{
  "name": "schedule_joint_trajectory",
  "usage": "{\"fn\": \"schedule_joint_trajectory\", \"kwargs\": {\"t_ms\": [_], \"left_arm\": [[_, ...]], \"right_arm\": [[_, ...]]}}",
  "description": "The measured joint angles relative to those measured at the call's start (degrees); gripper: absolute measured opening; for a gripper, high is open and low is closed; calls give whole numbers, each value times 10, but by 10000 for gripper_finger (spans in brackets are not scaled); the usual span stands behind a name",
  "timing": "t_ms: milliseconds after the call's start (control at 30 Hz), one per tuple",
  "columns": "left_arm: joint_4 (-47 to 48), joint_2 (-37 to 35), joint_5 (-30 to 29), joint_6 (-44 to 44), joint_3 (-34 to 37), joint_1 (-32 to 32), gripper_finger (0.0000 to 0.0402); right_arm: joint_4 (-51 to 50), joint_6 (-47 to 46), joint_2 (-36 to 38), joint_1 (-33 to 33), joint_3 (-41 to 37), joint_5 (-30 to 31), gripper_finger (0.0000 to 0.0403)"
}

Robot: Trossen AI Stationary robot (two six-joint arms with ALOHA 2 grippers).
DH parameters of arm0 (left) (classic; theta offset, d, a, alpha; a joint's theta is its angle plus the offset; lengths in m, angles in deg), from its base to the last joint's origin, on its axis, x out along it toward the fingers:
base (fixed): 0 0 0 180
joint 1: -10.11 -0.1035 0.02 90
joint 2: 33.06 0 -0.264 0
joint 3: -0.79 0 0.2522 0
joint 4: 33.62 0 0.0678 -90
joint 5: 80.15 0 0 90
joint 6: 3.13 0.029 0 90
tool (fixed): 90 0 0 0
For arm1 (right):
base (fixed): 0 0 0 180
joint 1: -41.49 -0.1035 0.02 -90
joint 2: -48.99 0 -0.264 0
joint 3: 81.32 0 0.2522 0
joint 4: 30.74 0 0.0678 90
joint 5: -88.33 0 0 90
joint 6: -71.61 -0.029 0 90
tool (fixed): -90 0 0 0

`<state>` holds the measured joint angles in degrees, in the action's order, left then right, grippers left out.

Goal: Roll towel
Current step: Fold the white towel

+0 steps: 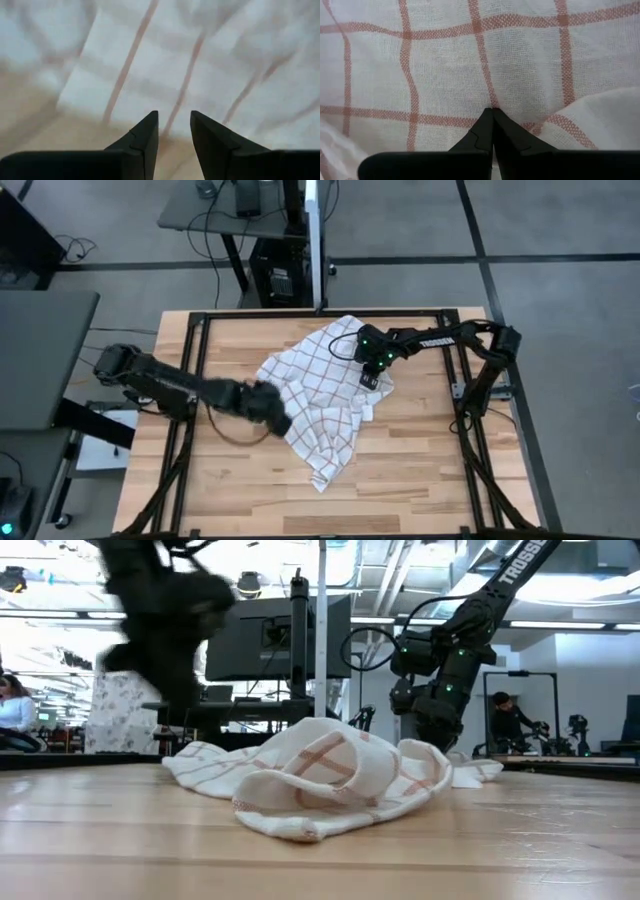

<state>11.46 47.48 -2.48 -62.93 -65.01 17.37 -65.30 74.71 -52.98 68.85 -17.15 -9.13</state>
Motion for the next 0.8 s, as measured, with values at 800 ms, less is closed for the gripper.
{"fn": "schedule_joint_trajectory", "kwargs": {"t_ms": [800], "left_arm": [[-88,158,109,377,-1,-215,221]], "right_arm": [[7,-63,-2,-37,5,-11,0]]}}
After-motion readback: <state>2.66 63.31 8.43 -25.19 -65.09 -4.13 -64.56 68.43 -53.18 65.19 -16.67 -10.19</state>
